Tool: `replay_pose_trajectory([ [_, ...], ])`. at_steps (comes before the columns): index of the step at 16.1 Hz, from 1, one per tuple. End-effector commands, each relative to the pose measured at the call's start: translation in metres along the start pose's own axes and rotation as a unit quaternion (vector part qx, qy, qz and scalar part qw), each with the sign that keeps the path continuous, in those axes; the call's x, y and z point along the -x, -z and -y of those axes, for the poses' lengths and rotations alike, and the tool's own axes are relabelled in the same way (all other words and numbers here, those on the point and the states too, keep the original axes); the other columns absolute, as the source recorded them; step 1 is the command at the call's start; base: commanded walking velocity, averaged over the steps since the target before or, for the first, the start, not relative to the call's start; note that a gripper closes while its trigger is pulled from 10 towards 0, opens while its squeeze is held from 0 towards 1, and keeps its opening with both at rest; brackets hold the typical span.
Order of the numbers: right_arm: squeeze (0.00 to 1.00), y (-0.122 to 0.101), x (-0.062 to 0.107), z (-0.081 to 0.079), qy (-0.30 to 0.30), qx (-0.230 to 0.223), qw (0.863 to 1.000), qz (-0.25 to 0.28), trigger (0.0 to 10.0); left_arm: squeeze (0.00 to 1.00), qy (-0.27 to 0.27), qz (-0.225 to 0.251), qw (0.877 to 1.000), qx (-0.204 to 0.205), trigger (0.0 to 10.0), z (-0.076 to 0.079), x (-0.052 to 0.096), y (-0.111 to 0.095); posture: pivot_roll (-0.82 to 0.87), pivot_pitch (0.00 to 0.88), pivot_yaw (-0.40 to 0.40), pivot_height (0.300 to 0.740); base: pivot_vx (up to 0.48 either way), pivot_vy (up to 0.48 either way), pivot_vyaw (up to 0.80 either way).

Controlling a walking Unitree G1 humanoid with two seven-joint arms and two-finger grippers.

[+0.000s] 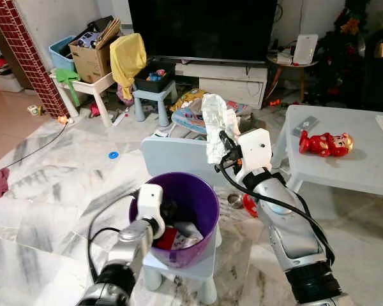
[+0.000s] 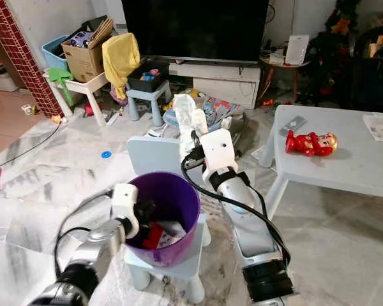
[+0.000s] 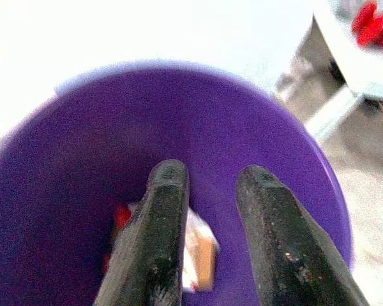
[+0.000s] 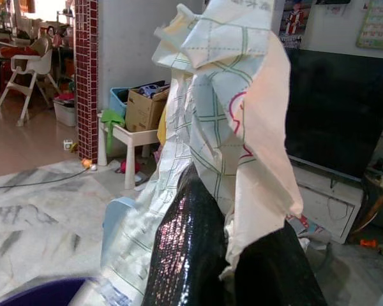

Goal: Picking trash to rubbish bin

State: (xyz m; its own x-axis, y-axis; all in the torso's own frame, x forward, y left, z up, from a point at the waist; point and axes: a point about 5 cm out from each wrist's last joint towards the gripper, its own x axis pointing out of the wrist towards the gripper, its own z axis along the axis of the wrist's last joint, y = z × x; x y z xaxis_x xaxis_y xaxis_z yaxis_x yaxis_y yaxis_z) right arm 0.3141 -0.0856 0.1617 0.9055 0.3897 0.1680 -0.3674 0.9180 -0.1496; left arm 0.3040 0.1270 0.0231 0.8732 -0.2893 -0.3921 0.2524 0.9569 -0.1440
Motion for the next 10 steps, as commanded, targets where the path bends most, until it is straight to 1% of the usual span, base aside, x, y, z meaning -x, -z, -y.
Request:
replay_pose_trajectory([
  [1, 0.0, -0.003, -0.001, 0.001, 0.001, 0.003, 1.0, 0.005, 10.0, 1.0, -0.019, 0.064, 0.996, -0.051, 10.0, -0.009, 0.006, -0.022, -0.12, 0.0, 0.033, 0.74, 0.0, 0.0, 0.0],
  [2, 0.0, -0.001, -0.001, 0.0, -0.001, 0.002, 1.0, 0.001, 10.0, 1.0, -0.028, 0.095, 0.992, -0.075, 10.0, -0.013, 0.013, -0.03, -0.11, 0.0, 0.032, 0.74, 0.0, 0.0, 0.0],
  [4, 0.0, 0.007, -0.003, -0.004, -0.014, -0.003, 1.0, -0.014, 10.0, 1.0, -0.053, 0.149, 0.981, -0.111, 10.0, -0.024, 0.038, -0.04, -0.08, 0.0, 0.032, 0.74, 0.0, 0.0, 0.0],
  [5, 0.0, 0.009, -0.004, -0.005, -0.017, -0.006, 1.0, -0.02, 10.0, 1.0, -0.057, 0.157, 0.979, -0.118, 10.0, -0.026, 0.045, -0.04, -0.06, 0.0, 0.031, 0.74, 0.0, 0.0, 0.0],
  [6, 0.0, 0.019, -0.009, -0.007, -0.024, -0.009, 0.999, -0.036, 10.0, 1.0, -0.06, 0.178, 0.972, -0.139, 10.0, -0.028, 0.065, -0.038, -0.04, 0.0, 0.03, 0.74, 0.0, 0.0, 0.0],
  [7, 0.0, 0.029, -0.014, -0.01, -0.032, -0.011, 0.998, -0.059, 10.0, 1.0, -0.059, 0.191, 0.967, -0.158, 10.0, -0.026, 0.083, -0.035, -0.03, 0.0, 0.029, 0.74, 0.0, 0.0, 0.0],
  [8, 0.0, 0.037, -0.017, -0.015, -0.044, -0.017, 0.996, -0.079, 10.0, 1.0, -0.057, 0.193, 0.966, -0.166, 10.0, -0.025, 0.093, -0.032, -0.02, 0.0, 0.027, 0.74, 0.0, 0.0, 0.0],
  [9, 0.0, 0.046, -0.019, -0.026, -0.072, -0.02, 0.992, -0.101, 10.0, 1.0, -0.058, 0.186, 0.966, -0.17, 10.0, -0.024, 0.101, -0.027, -0.01, 0.0, 0.023, 0.74, 0.0, 0.0, 0.0],
  [10, 0.0, 0.062, -0.019, -0.047, -0.131, -0.025, 0.98, -0.146, 10.0, 1.0, -0.068, 0.181, 0.967, -0.166, 10.0, -0.026, 0.108, -0.024, 0.0, 0.0, 0.02, 0.74, 0.0, 0.0, 0.0],
])
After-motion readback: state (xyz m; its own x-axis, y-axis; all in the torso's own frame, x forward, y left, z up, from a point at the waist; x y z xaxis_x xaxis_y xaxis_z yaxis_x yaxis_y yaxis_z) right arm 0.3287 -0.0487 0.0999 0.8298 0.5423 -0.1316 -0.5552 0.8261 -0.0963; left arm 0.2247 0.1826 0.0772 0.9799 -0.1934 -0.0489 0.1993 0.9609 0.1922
